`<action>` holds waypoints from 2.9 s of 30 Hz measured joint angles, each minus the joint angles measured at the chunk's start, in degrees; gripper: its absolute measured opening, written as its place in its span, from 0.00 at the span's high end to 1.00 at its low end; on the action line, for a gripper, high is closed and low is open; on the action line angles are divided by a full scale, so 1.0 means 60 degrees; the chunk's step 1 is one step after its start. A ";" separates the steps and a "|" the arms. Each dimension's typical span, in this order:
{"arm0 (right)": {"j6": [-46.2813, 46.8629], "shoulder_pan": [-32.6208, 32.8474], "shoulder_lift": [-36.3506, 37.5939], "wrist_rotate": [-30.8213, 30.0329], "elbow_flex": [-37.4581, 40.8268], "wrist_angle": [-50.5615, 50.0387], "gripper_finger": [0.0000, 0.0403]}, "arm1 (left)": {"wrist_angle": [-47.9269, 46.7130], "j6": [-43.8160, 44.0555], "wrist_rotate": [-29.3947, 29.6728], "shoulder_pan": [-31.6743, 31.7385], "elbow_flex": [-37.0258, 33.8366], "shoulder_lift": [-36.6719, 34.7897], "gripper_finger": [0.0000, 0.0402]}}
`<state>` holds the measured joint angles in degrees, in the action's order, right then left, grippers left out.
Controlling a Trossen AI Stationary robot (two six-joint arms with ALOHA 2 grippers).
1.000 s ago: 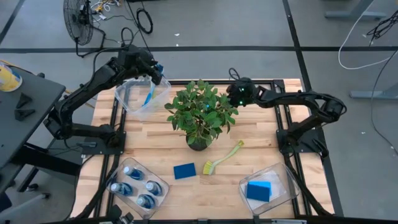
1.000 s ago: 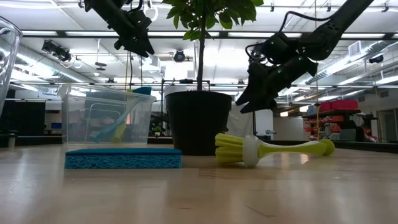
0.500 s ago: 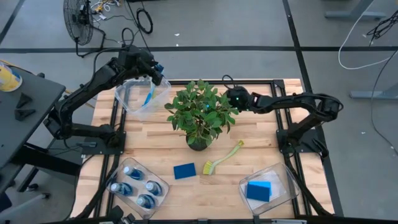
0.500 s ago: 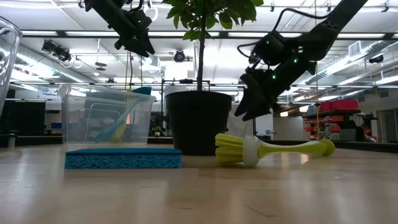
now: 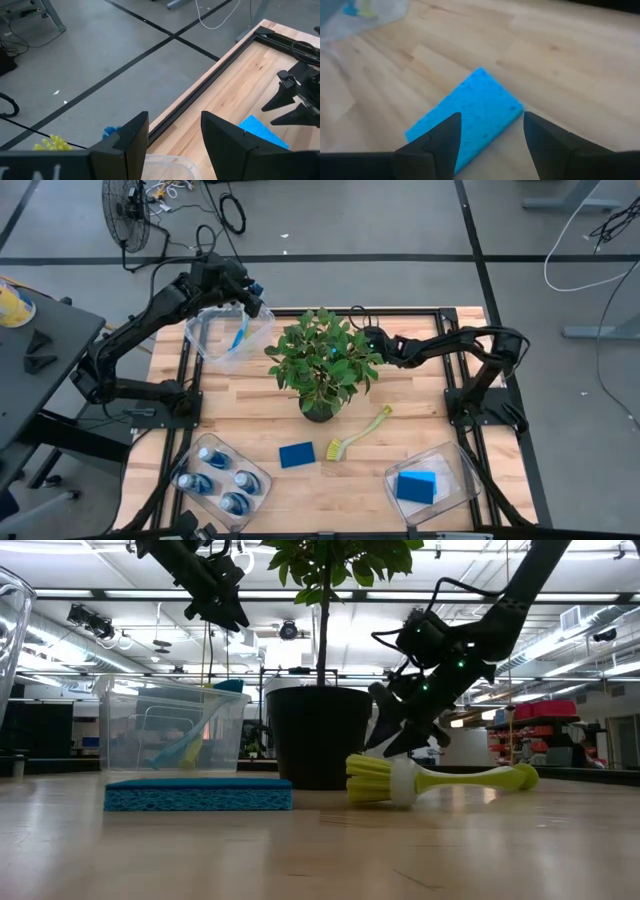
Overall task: Pick & Place Kitchen Sink Supplies
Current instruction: Put the blue sponge into the bottom right transparent bin
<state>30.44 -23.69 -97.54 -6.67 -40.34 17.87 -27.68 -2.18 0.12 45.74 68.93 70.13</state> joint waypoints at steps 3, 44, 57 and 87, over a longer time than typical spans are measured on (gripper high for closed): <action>-0.0794 -0.0006 -0.0091 -0.0233 0.0000 0.0228 0.47 | 0.0000 -0.0003 0.0001 0.0000 0.0000 0.0000 0.54; -0.4684 -0.0970 -0.0357 0.2274 -0.0164 0.0877 0.52 | -0.0018 -0.0033 -0.0244 0.0000 0.0000 0.0000 0.54; -0.4946 -0.1030 -0.1281 0.2773 -0.2273 -0.2036 0.52 | -0.0010 -0.0506 -0.0249 0.0000 -0.0001 -0.0001 0.54; -0.3622 -0.1121 -0.1851 0.2628 -0.2350 -0.2609 0.59 | -0.0004 -0.0510 -0.0248 0.0000 -0.0004 -0.0004 0.54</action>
<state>8.71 -30.41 -108.64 9.09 -54.43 2.21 -27.70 -5.23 -1.37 45.74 68.90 70.11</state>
